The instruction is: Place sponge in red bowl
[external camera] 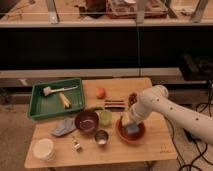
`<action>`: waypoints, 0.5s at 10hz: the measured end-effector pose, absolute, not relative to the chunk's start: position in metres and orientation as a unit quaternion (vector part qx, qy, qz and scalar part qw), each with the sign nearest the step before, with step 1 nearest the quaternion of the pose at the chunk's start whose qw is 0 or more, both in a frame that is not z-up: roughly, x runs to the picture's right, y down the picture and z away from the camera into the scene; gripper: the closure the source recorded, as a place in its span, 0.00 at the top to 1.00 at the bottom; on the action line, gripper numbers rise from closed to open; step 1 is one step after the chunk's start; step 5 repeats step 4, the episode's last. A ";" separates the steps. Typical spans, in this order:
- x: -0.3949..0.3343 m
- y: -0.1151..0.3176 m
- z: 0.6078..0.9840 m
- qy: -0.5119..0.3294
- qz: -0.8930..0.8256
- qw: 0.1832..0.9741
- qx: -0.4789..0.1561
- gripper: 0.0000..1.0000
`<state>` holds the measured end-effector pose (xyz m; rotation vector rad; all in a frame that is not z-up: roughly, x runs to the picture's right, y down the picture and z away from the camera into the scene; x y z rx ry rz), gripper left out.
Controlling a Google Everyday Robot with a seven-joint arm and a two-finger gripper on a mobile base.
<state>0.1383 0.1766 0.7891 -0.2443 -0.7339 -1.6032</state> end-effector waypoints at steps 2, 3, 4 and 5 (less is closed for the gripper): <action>0.132 0.165 0.783 -0.308 -0.704 0.627 -0.124 0.80; 0.134 0.158 0.773 -0.299 -0.706 0.628 -0.134 0.80; 0.129 0.147 0.763 -0.291 -0.711 0.625 -0.137 0.80; 0.129 0.147 0.763 -0.291 -0.711 0.625 -0.137 0.80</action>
